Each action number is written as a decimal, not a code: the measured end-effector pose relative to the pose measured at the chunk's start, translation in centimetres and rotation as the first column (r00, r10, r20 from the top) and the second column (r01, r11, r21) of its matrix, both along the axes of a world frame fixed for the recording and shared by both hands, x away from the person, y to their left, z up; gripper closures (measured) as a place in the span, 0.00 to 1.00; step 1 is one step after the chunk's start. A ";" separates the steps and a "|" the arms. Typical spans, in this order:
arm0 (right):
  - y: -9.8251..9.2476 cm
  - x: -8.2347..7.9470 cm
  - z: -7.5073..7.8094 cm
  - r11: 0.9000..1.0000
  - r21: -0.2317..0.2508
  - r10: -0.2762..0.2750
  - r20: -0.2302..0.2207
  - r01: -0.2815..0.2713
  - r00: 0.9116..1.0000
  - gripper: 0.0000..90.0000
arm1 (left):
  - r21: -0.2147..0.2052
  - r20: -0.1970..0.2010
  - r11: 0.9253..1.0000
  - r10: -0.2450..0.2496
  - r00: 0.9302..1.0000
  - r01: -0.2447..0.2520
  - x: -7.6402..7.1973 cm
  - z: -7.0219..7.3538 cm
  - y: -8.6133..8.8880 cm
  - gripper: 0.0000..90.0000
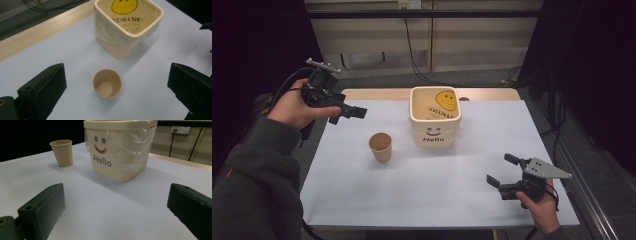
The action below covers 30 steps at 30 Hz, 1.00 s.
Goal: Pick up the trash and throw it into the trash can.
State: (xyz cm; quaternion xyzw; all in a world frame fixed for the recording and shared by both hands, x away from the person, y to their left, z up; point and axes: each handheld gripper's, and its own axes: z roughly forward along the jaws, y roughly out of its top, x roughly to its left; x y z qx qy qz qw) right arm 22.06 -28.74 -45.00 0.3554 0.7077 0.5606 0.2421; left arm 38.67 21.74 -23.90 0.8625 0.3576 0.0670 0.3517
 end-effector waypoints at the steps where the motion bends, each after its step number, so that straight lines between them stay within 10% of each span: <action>1: -0.1 0.0 0.0 1.000 -0.005 0.017 -0.008 -0.017 1.000 0.01 | 0.015 -0.013 1.000 -0.002 1.000 0.002 0.3 0.1 -0.1 0.02; 17: 0.1 0.0 0.0 1.000 -0.003 0.003 0.003 -0.003 1.000 0.01 | 0.159 -0.132 0.987 0.017 0.991 0.004 3.5 0.5 -3.5 0.03; 30: 0.1 0.1 0.1 1.000 0.005 0.001 0.005 -0.001 1.000 0.01 | 0.273 -0.203 0.961 0.006 0.979 0.051 5.0 -1.6 -5.5 0.03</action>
